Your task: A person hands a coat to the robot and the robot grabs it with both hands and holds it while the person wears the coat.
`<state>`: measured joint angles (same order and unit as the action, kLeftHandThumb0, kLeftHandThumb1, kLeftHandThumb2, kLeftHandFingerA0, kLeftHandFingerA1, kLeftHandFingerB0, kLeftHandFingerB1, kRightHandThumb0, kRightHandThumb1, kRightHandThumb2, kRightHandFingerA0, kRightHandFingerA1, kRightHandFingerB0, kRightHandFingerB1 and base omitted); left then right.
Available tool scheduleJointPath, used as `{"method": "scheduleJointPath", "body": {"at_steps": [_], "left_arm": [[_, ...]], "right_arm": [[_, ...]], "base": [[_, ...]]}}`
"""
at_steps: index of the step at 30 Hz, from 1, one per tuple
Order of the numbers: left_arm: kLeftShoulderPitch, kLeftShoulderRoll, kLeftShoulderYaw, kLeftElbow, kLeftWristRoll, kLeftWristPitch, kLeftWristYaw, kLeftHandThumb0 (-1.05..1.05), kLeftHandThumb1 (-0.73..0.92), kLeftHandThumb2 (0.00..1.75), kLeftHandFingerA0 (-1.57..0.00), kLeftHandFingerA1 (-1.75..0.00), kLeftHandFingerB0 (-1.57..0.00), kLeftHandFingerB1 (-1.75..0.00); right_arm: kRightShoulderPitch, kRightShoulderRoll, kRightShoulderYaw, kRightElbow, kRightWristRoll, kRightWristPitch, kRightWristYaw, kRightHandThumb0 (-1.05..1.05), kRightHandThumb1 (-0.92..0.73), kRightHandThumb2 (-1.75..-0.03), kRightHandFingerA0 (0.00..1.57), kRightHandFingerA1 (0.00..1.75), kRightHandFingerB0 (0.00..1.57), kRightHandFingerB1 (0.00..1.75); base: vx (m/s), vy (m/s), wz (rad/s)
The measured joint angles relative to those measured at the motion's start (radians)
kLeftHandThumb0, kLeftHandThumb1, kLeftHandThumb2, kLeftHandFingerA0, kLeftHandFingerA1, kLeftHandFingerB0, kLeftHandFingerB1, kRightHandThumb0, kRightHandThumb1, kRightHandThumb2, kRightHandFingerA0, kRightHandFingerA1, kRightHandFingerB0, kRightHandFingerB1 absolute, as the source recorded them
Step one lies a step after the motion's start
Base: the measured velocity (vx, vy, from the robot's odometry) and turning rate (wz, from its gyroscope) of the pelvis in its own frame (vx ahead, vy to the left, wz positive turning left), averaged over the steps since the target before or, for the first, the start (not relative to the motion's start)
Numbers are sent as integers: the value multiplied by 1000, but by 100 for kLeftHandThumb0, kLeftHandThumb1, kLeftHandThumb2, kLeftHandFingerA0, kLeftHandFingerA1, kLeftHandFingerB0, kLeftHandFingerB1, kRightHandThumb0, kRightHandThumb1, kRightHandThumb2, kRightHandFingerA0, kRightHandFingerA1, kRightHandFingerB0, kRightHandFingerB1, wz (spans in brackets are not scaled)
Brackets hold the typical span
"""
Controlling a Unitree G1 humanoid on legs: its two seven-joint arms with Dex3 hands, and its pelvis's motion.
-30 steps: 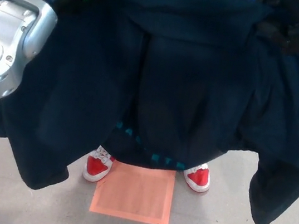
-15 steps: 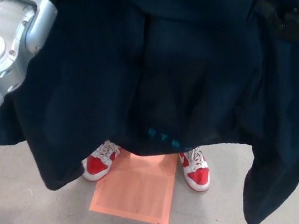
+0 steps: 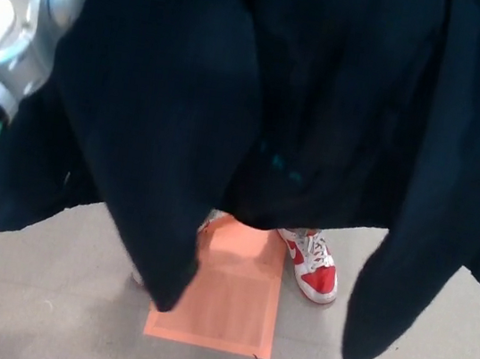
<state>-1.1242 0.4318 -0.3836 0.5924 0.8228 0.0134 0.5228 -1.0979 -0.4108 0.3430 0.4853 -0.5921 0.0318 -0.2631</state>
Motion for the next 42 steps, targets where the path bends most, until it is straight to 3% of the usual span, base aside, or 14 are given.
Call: {"method": "scheduleJointPath", "body": {"at_steps": [17,18,19,23,24,30,31,32,34,36,39,40,41,42], "left_arm": [[-414,6,7,259,7,-32,136,-40,86,66,-98,-175,-68,-172],[-440,7,5,279,9,-35,141,-39,84,66,-97,-175,-68,-162],[-463,8,2,297,10,-37,144,-45,60,77,-115,-160,-85,-110],[-568,13,-6,379,19,-51,149,-42,62,98,-129,-144,-83,-116],[-584,14,-8,392,20,-54,150,-41,77,62,-102,-169,-74,-112],[-743,30,-29,515,28,-87,153,-46,76,63,-94,-175,-70,-137],[-766,33,-32,532,28,-93,152,-48,59,97,-122,-140,-81,-112],[-782,34,-34,544,28,-97,151,-44,72,61,-95,-175,-80,-135],[-831,40,-40,578,29,-111,147,-46,72,62,-95,-175,-74,-149],[-878,46,-50,608,33,-125,144,-52,59,96,-120,-142,-79,-115],[-954,55,-71,650,39,-146,139,-48,62,99,-116,-138,-79,-110],[-980,60,-80,662,42,-150,135,-45,77,64,-87,-175,-70,-149],[-1006,65,-90,674,45,-156,130,-45,77,64,-87,-175,-70,-149],[-1036,71,-102,686,50,-164,125,-51,62,99,-121,-141,-81,-114]], "right_arm": [[-417,3,-32,302,-35,-77,-188,-43,-85,-72,93,173,75,154],[-445,3,-32,324,-36,-83,-193,-41,-87,-67,99,175,72,165],[-471,3,-32,346,-36,-88,-198,-42,-87,-67,99,175,71,165],[-581,3,-30,439,-42,-106,-210,-46,-86,-66,97,175,68,152],[-597,2,-29,453,-43,-109,-211,-47,-85,-67,98,175,69,148],[-759,0,-9,590,-61,-138,-218,-48,-86,-67,100,175,71,168],[-783,-2,-3,610,-65,-144,-218,-47,-86,-67,100,175,71,168],[-801,-4,1,623,-68,-148,-219,-46,-84,-66,98,175,72,169],[-851,-9,12,659,-74,-160,-219,-46,-83,-66,98,175,73,170],[-901,-18,28,693,-81,-172,-219,-48,-83,-65,98,175,75,166],[-979,-34,52,740,-96,-190,-219,-50,-83,-66,99,175,76,170],[-1004,-40,62,754,-102,-197,-218,-50,-83,-66,101,175,78,171],[-1032,-48,72,768,-109,-204,-217,-50,-83,-66,101,175,78,171],[-1062,-57,84,781,-116,-212,-216,-52,-86,-68,101,175,74,173]], "base": [[0,0,0],[0,0,0],[0,0,0],[0,0,0],[0,0,0],[0,0,0],[0,0,0],[0,0,0],[0,0,0],[0,0,0],[0,0,0],[0,0,0],[0,0,0],[0,0,0]]}}
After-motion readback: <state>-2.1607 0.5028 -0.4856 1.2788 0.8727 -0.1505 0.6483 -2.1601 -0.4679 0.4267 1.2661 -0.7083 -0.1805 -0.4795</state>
